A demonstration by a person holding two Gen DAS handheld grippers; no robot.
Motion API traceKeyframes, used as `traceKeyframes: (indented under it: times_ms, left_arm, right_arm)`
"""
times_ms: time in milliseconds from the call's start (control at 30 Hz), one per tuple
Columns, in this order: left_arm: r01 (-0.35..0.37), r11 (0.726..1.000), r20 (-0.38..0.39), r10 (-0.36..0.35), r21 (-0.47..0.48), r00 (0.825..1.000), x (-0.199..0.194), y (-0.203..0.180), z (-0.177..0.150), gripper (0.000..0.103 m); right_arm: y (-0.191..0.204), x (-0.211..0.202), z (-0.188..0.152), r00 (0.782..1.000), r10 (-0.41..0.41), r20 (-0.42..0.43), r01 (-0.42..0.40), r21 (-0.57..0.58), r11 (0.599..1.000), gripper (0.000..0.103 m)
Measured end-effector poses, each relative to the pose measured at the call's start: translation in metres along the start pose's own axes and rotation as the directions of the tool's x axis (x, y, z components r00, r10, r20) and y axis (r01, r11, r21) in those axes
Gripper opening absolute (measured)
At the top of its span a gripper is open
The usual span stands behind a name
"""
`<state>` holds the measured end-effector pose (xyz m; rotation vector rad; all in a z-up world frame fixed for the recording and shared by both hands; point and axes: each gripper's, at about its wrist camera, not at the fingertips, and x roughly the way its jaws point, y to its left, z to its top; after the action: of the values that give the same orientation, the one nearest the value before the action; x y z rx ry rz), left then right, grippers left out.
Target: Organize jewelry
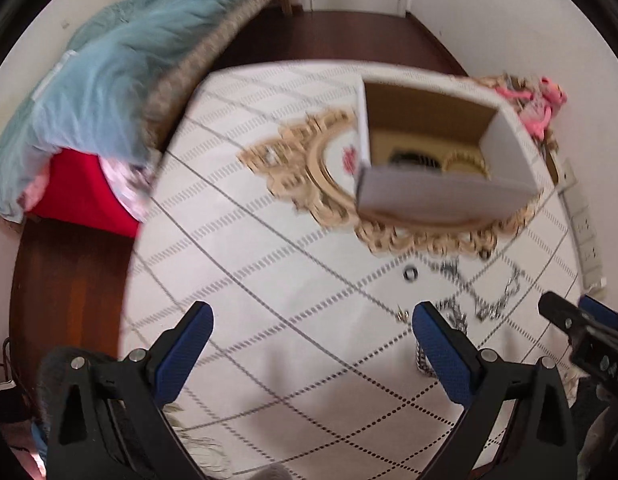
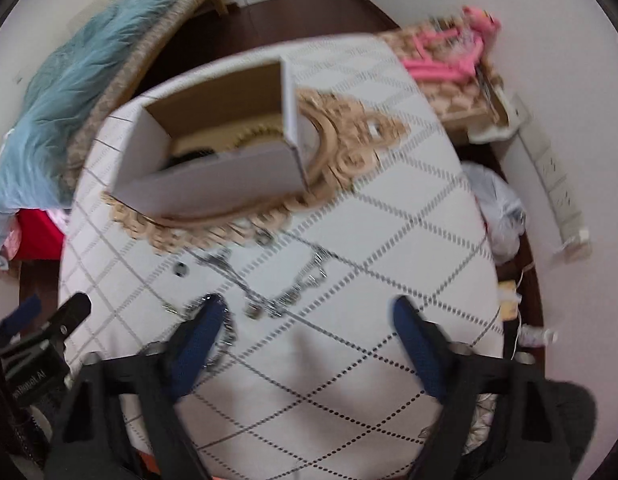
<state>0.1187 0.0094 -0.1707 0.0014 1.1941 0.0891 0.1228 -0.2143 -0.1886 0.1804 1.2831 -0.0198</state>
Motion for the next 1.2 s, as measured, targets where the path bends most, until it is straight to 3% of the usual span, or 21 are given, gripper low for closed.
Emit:
traceKeyframes:
  times_ms: [233, 300, 433, 533, 633, 700, 767, 900, 1200]
  left_arm:
    - [0.148, 0.989, -0.097, -0.146, 0.016, 0.985, 0.042, -0.032, -0.019, 0.097]
    - [0.164, 0.986, -0.107, -0.16, 0.037, 0.981, 0.046, -0.041, -0.021, 0.085]
    - [0.173, 0.981, -0.11, -0.164, 0.082, 0.98, 0.052, -0.057, -0.02, 0.085]
    - [0.151, 0.98, -0.108, -0.138, 0.126, 0.985, 0.057, -0.066, -0.021, 0.078]
    - [0.131, 0.977, -0.086, -0.118, 0.167, 0.989, 0.055, -0.072, -0.022, 0.063]
    - [0.116, 0.975, -0.061, -0.107, 0.189, 0.992, 0.052, -0.075, -0.024, 0.033]
    - [0.13, 0.973, -0.059, -0.121, 0.188, 0.991, 0.051, -0.071, -0.024, 0.012]
    - [0.175, 0.971, -0.071, -0.166, 0.161, 0.984, 0.05, -0.059, -0.025, 0.01]
    - [0.162, 0.982, -0.053, -0.157, 0.1, 0.986, 0.032, -0.003, -0.033, 0.01]
  right_arm:
    - [-0.029, 0.03, -0.011, 1.0, -0.022, -0.013, 0.023, 0.053, 0.998, 0.071]
    - [-0.035, 0.034, -0.012, 1.0, -0.021, -0.019, 0.022, 0.07, 0.997, 0.071]
    - [-0.043, 0.036, -0.011, 1.0, -0.019, -0.017, 0.021, 0.088, 0.996, 0.071]
    - [-0.046, 0.037, -0.009, 1.0, -0.014, -0.013, 0.015, 0.101, 0.995, 0.071]
    - [-0.048, 0.039, -0.006, 1.0, -0.007, -0.011, 0.008, 0.105, 0.994, 0.071]
    - [-0.049, 0.041, -0.005, 1.0, 0.002, -0.013, -0.001, 0.11, 0.994, 0.071]
    - [-0.049, 0.044, -0.003, 1.0, 0.012, -0.017, -0.01, 0.113, 0.994, 0.071]
    - [-0.045, 0.045, -0.002, 0.999, 0.046, -0.013, -0.044, 0.106, 0.993, 0.071]
    - [-0.021, 0.047, 0.0, 0.997, 0.081, 0.007, -0.081, 0.064, 0.995, 0.069]
